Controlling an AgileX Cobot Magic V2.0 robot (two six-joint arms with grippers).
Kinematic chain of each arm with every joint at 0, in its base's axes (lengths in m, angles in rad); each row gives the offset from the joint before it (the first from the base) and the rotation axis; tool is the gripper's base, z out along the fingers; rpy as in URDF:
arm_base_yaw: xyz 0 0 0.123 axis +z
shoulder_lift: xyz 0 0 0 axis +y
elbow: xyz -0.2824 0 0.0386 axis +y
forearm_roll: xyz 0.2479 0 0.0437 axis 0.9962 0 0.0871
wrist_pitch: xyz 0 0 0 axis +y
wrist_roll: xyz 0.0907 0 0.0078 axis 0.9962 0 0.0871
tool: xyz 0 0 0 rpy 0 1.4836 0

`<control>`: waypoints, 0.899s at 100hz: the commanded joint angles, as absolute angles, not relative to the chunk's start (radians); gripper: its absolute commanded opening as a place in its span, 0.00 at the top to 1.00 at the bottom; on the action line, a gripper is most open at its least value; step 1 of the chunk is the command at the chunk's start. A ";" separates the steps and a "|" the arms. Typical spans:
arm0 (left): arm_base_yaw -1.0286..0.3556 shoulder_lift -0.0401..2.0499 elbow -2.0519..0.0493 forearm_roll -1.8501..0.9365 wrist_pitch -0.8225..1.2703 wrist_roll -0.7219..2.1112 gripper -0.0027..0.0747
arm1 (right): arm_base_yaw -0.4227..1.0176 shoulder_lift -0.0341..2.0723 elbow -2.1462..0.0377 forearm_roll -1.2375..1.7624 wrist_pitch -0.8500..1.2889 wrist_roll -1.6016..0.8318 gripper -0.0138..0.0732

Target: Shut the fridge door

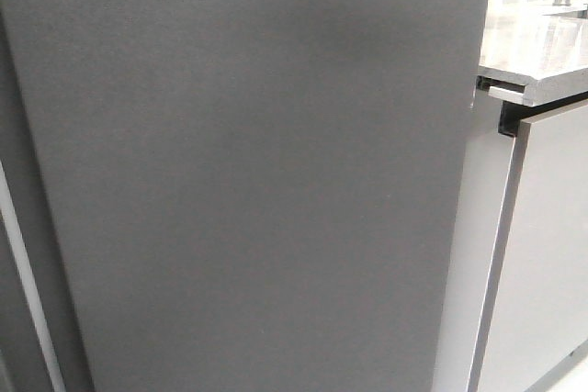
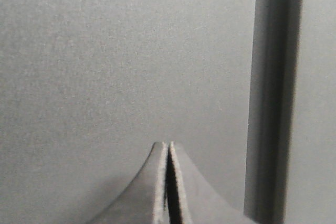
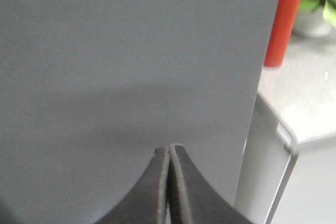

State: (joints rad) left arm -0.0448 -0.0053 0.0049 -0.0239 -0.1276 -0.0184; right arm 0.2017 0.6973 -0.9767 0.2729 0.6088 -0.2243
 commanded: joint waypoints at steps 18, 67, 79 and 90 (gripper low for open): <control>-0.048 -0.026 0.040 -0.030 -0.200 -0.023 0.99 | 0.196 0.440 -0.748 0.273 0.511 -0.155 0.89; -0.048 -0.026 0.040 -0.030 -0.200 -0.023 0.99 | 0.196 0.385 -0.652 0.274 0.509 -0.154 0.89; -0.048 -0.026 0.040 -0.030 -0.200 -0.023 0.99 | 0.196 0.385 -0.652 0.274 0.509 -0.154 0.89; -0.048 -0.026 0.040 -0.030 -0.200 -0.023 0.99 | 0.196 0.385 -0.652 0.274 0.509 -0.154 0.89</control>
